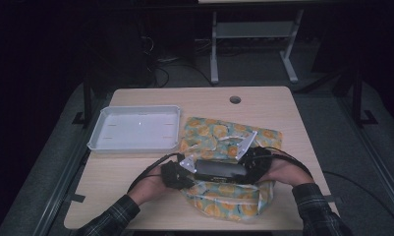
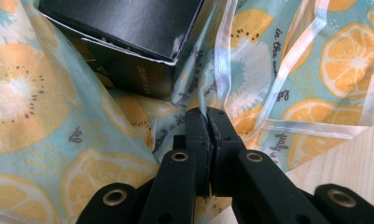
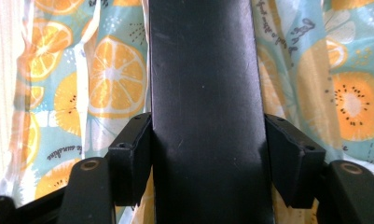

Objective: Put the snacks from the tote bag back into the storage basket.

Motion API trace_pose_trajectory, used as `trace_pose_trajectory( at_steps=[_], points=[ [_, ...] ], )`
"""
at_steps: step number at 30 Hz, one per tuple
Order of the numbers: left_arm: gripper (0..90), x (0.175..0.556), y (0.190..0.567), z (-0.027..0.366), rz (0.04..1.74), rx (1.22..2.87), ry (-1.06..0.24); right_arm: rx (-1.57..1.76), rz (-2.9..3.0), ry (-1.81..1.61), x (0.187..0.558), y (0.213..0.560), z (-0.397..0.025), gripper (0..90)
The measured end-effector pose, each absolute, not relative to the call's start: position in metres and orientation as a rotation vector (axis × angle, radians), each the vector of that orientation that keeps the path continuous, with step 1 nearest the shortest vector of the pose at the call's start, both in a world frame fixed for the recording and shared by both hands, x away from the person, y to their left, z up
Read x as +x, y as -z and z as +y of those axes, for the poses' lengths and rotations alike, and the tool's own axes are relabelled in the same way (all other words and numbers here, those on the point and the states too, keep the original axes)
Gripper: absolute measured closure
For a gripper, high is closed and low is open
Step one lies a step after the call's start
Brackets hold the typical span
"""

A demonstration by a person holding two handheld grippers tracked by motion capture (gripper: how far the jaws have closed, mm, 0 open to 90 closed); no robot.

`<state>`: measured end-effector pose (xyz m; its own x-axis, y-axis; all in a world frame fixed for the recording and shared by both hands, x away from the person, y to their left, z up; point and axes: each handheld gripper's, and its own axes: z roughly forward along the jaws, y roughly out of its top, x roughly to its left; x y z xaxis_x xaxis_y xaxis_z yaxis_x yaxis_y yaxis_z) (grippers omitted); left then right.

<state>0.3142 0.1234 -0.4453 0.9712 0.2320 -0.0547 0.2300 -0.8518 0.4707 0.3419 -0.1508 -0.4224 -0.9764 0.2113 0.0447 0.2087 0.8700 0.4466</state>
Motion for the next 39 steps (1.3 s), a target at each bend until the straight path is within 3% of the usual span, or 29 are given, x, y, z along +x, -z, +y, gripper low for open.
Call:
trace_pose_trajectory(
  at_steps=[15,39],
  points=[
    [87.6,0.315,0.445,0.124,0.328,2.628,-0.002,0.308,3.003,-0.776,0.339,0.414,-0.157,41.2],
    [86.6,0.315,0.445,0.124,0.337,2.627,0.012,0.374,2.889,-0.9,0.335,0.37,-0.172,41.8]
  ],
)
